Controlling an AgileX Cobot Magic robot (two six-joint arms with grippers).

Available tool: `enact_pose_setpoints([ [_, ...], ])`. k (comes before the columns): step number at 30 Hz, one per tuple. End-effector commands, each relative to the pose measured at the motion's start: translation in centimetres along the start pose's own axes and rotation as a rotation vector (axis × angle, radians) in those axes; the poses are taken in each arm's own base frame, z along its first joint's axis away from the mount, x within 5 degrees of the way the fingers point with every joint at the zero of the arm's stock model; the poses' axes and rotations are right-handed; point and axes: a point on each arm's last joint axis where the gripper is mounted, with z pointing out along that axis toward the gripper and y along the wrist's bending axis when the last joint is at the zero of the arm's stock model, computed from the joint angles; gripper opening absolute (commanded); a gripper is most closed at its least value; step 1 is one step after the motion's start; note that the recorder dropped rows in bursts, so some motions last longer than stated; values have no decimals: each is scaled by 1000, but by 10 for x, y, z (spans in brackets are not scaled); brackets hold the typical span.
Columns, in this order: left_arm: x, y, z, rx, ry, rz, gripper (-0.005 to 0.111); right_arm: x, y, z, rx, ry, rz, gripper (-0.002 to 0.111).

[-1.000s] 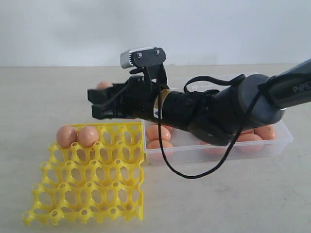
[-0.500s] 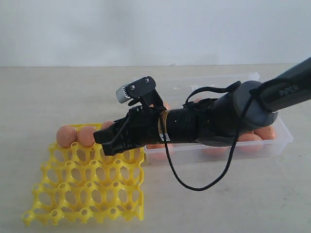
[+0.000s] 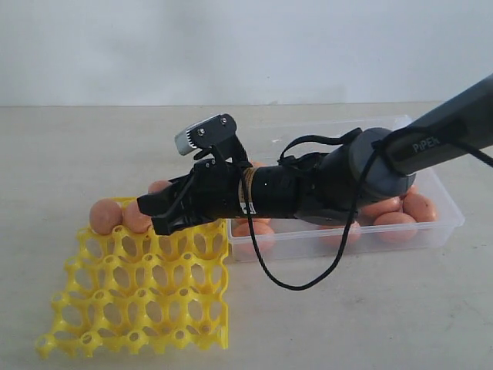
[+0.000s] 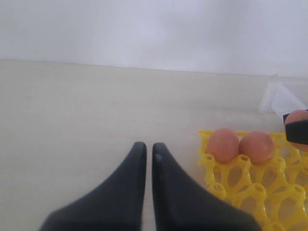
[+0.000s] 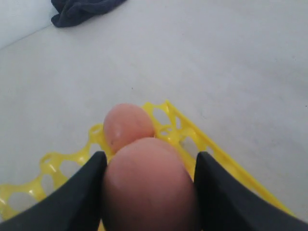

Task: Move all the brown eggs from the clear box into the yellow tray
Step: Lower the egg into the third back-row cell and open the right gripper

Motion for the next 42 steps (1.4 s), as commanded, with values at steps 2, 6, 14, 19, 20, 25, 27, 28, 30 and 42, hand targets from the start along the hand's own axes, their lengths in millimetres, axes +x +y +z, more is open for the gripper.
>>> enact_pose_setpoints([
  [2, 1, 0, 0, 4, -4, 6, 4, 10, -11, 5, 54, -8, -39, 0],
  [6, 1, 0, 0, 4, -4, 6, 4, 12, -16, 7, 84, -41, -6, 0],
  [14, 1, 0, 0, 4, -4, 6, 4, 12, -16, 7, 85, -37, -68, 10],
  [19, 1, 0, 0, 4, -4, 6, 4, 12, -16, 7, 86, -36, -81, 35],
  [20, 1, 0, 0, 4, -4, 6, 4, 12, -16, 7, 86, -36, -81, 38],
  [25, 1, 0, 0, 4, -4, 6, 4, 12, -16, 7, 87, -35, -81, 49],
  [27, 1, 0, 0, 4, -4, 6, 4, 12, -16, 7, 87, -35, -81, 52],
  [28, 1, 0, 0, 4, -4, 6, 4, 12, -16, 7, 87, -35, -81, 52],
  [30, 1, 0, 0, 4, -4, 6, 4, 12, -16, 7, 87, -35, -81, 52],
  [42, 1, 0, 0, 4, -4, 6, 4, -41, -1, -17, 111, -139, -54, 51],
])
